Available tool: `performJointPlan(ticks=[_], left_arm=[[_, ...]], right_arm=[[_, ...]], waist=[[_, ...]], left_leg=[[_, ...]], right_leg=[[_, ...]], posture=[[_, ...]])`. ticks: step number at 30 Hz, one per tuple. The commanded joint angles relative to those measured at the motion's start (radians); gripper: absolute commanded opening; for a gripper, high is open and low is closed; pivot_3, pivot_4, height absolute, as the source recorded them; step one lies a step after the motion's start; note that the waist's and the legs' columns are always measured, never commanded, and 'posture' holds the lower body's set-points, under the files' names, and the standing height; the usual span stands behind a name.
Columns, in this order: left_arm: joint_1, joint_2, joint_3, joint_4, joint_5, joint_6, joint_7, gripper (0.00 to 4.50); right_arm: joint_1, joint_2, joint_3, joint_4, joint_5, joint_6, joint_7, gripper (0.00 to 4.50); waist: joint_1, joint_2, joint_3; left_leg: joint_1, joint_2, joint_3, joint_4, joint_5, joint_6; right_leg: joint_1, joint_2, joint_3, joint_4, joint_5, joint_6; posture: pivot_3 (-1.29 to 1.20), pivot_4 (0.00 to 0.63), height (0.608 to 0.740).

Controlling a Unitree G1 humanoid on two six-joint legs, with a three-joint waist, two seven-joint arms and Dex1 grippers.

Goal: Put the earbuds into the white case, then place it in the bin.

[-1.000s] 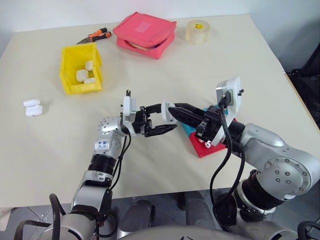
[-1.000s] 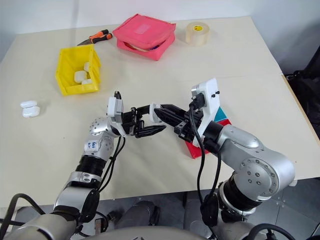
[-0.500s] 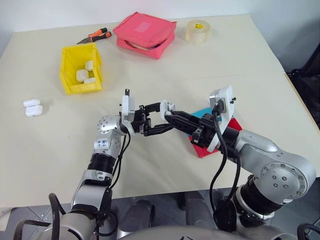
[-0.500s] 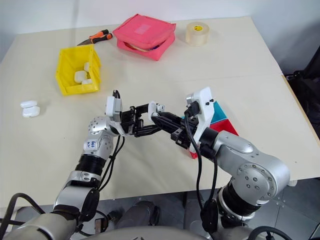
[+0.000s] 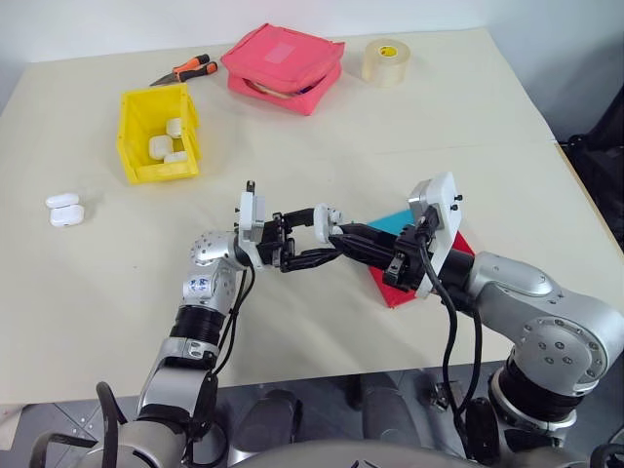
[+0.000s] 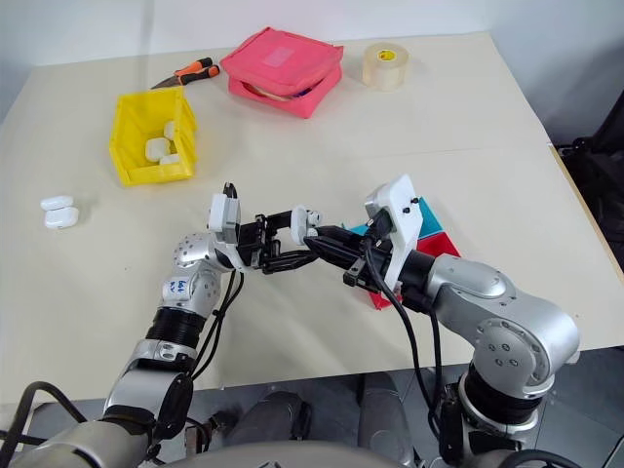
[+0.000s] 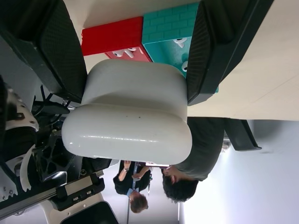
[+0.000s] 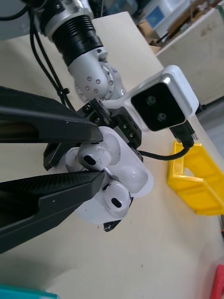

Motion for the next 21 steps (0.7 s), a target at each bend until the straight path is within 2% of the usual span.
performJointPlan(ticks=[1, 21], left_arm=[[-0.006, 0.000, 0.041, -0.077, -0.065, -0.010, -0.018, 2.79], [-0.009, -0.001, 0.018, -0.067, -0.051, -0.046, -0.084, 2.79]], right_arm=[[0.024, -0.067, 0.011, 0.057, -0.024, -0.022, -0.027, 0.49], [-0.040, -0.243, 0.176, 0.179, 0.027, -0.128, 0.005, 0.49]], waist=[[0.000, 0.000, 0.000], [0.002, 0.000, 0.000]], left_leg=[[0.000, 0.000, 0.000, 0.000, 0.000, 0.000], [0.000, 0.000, 0.000, 0.000, 0.000, 0.000]], right_leg=[[0.000, 0.000, 0.000, 0.000, 0.000, 0.000], [0.000, 0.000, 0.000, -0.001, 0.000, 0.000]], posture=[[0.00, 0.150, 0.740], [0.00, 0.150, 0.740]])
